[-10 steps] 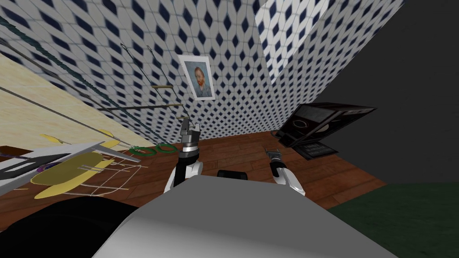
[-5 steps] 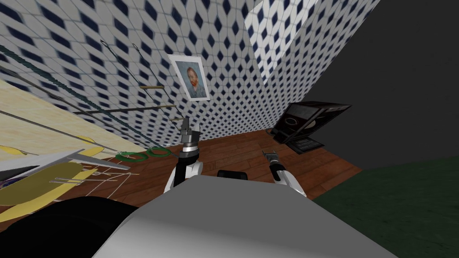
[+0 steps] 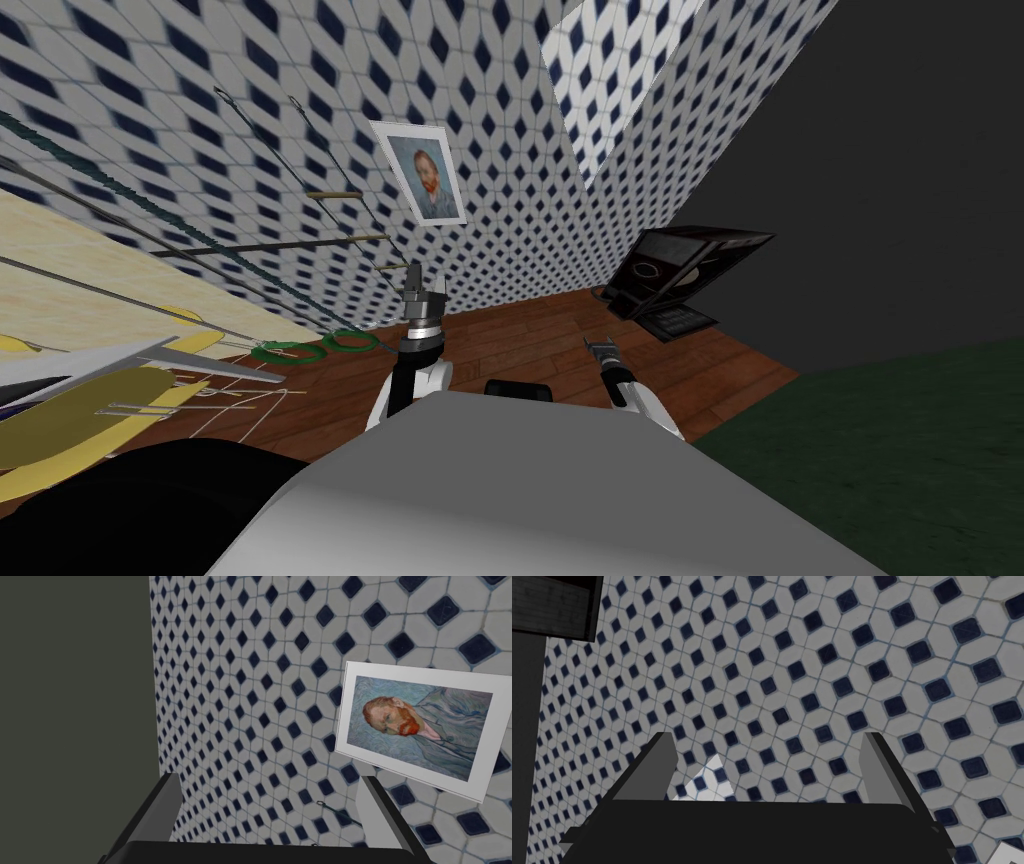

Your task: Push the door open

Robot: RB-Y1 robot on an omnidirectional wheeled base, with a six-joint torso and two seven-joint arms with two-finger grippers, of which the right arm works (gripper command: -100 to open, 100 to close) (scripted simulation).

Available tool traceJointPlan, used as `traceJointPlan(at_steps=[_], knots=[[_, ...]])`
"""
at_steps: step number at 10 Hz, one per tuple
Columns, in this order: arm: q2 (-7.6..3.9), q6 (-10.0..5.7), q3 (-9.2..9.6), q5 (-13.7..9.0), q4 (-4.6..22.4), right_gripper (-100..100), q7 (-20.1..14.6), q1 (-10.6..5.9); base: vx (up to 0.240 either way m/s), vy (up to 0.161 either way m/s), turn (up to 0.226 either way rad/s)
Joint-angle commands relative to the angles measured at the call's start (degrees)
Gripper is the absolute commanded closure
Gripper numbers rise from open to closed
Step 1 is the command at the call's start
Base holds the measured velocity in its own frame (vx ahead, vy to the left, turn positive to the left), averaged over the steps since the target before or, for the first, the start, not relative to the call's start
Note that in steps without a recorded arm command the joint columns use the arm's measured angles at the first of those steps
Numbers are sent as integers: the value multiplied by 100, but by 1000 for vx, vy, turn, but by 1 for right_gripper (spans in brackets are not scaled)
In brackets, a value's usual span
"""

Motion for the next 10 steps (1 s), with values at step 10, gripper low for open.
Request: traceJointPlan(at_steps=[10], knots=[[4,-64,121,-187,85,-100,-50,-58,-4,-10,-26]])
